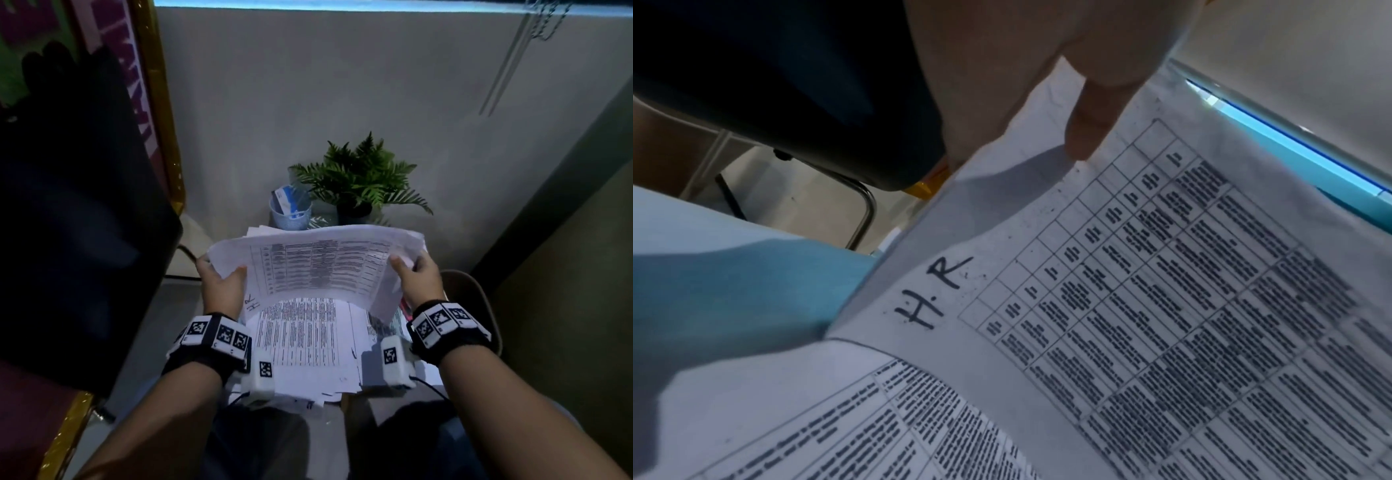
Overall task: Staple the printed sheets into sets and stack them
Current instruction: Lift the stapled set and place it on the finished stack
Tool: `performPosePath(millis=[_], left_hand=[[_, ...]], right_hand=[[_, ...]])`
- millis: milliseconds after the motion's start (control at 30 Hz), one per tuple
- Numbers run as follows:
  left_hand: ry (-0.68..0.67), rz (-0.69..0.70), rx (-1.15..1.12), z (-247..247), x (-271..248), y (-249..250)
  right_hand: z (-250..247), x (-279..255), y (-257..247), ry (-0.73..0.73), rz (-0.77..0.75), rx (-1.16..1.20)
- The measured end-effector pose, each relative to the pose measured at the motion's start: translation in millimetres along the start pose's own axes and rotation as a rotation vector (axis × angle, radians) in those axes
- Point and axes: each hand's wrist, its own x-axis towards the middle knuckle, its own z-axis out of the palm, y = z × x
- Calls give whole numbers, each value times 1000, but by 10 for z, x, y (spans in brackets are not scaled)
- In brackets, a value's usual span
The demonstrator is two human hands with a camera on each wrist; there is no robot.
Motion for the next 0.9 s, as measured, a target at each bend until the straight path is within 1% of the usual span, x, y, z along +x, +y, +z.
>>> performPosePath(millis=[167,267,367,400,567,700,767,867,900], left_hand=[[-97,-40,58,41,48,-59],[-85,2,132,52,47,-82],[-57,-37,91,64,11,-71],[-64,-52,70,75,0,-65],[-105,-18,101,93,-58,1],[-157,-42,176,91,-65,34],[-126,-15,217,51,19,54],[-59,20,367,-16,158,141],[-35,60,447,-28,172,201]], right_hand=[[27,27,104,-56,12,9],[24,45,115,-14,29,5],[23,65,132,35,42,-32],[25,56,122,34,33,-30],[-12,35,59,42,-22,-2],[-53,32,28,1,-33,-89],[-88,47,-45,-17,-46,-93],[-134,37,-178,-107,-38,-95],[-131,29,-205,-133,-35,-78]])
